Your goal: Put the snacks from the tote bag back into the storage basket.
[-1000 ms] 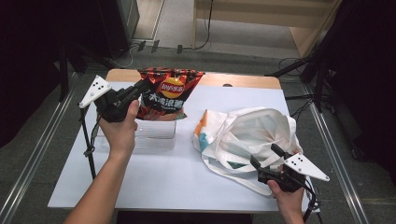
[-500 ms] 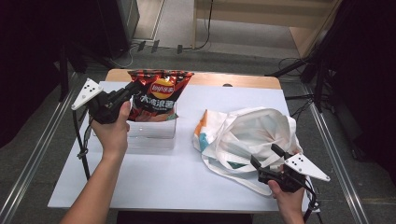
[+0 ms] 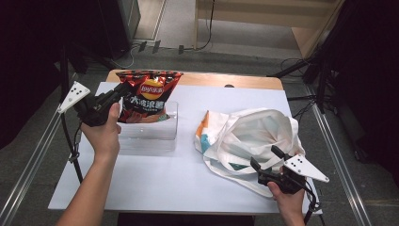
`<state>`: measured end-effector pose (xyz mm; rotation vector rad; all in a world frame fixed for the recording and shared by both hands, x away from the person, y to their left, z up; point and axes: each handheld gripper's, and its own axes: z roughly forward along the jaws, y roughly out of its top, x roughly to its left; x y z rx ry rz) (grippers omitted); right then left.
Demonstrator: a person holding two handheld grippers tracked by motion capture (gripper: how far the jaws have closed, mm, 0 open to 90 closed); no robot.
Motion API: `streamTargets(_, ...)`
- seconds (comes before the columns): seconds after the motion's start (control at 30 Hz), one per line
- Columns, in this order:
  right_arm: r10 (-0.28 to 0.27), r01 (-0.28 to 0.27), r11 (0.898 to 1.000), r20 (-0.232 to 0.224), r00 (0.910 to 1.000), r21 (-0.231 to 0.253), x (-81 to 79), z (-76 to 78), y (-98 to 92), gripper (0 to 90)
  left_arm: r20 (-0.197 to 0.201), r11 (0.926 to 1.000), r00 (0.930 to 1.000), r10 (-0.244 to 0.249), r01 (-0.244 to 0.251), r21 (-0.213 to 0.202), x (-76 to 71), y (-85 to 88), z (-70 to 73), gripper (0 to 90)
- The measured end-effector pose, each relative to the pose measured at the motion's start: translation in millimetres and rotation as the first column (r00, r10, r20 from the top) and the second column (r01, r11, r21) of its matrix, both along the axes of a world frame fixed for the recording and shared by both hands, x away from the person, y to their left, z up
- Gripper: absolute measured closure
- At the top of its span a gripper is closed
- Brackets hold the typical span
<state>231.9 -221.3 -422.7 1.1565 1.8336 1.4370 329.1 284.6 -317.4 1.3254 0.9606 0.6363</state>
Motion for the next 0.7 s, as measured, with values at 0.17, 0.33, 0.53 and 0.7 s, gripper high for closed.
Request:
streamTargets(0.17,-0.001,0.001,1.0,0.0,1.0,-0.003,-0.1,-0.3,0.6,14.9,-0.014,0.9999,0.9999,0.009,-0.009,0.005,0.7,5.3,-6.9,90.0)
streamTargets(0.33,0.0,0.0,1.0,-0.001,1.0,-0.003,-0.2,-0.3,0.7,14.9,-0.034,0.9999,0.9993,0.012,-0.012,-0.007,4.7,11.5,-19.6,90.0)
streamTargets(0.53,0.0,0.0,1.0,-0.002,1.0,-0.003,-0.2,-0.5,0.7,14.9,-0.093,0.9992,0.9956,0.012,-0.016,-0.037,10.8,20.6,-42.0,90.0)
streamTargets(0.7,0.001,-0.001,1.0,-0.004,1.0,-0.004,0.0,-0.9,1.0,14.9,-0.113,0.9994,0.993,0.032,-0.033,-0.007,11.9,23.0,-53.9,90.0)
